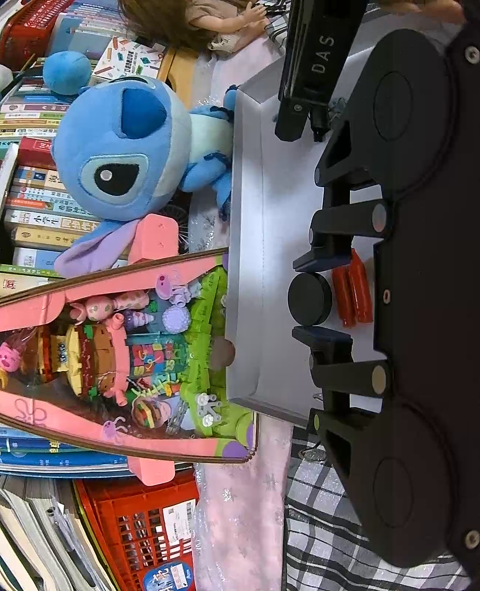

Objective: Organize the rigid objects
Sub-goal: 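Lower the black cap and blue clip into the tray and open both tools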

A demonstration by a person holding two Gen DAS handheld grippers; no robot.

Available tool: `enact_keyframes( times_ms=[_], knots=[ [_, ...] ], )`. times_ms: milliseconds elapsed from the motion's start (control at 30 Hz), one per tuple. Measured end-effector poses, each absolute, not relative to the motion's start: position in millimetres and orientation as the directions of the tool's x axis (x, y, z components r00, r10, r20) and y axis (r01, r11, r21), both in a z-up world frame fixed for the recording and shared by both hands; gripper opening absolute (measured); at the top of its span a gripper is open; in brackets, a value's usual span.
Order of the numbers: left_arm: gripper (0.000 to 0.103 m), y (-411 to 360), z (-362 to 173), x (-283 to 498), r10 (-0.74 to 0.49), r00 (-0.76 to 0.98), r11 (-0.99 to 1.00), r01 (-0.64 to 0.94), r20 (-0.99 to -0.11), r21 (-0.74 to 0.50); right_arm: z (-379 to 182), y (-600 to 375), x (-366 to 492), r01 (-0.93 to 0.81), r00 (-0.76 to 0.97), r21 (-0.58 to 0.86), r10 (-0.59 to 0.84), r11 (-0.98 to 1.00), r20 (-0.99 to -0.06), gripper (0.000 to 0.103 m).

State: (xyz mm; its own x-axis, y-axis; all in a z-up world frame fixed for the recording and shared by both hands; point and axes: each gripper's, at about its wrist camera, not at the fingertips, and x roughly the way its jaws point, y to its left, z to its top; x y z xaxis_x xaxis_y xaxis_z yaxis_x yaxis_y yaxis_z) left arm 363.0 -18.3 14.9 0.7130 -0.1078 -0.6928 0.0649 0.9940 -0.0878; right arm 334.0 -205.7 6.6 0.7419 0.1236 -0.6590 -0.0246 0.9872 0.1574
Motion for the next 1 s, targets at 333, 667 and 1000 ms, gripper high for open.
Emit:
enact_keyframes(
  times_ms=[333, 667, 1000],
  knots=[
    [0.030, -22.5, 10.8, 364.3, -0.104, 0.705, 0.995, 0.078, -0.701, -0.069, -2.9, -204.2, 336.4, -0.019, 0.724, 0.162, 0.125, 0.987, -0.678, 0.044],
    [0.030, -27.1, 7.7, 365.6, -0.095, 0.701, 0.995, 0.085, -0.706, -0.049, -7.4, -206.4, 339.4, -0.005, 0.706, 0.166, 0.121, 0.986, -0.697, 0.044],
    [0.041, -29.6, 6.8, 364.9, -0.099, 0.699, 0.994, 0.105, -0.709, -0.036, -7.9, -207.0, 341.0, 0.009, 0.702, 0.172, 0.117, 0.985, -0.703, 0.057]
  ],
)
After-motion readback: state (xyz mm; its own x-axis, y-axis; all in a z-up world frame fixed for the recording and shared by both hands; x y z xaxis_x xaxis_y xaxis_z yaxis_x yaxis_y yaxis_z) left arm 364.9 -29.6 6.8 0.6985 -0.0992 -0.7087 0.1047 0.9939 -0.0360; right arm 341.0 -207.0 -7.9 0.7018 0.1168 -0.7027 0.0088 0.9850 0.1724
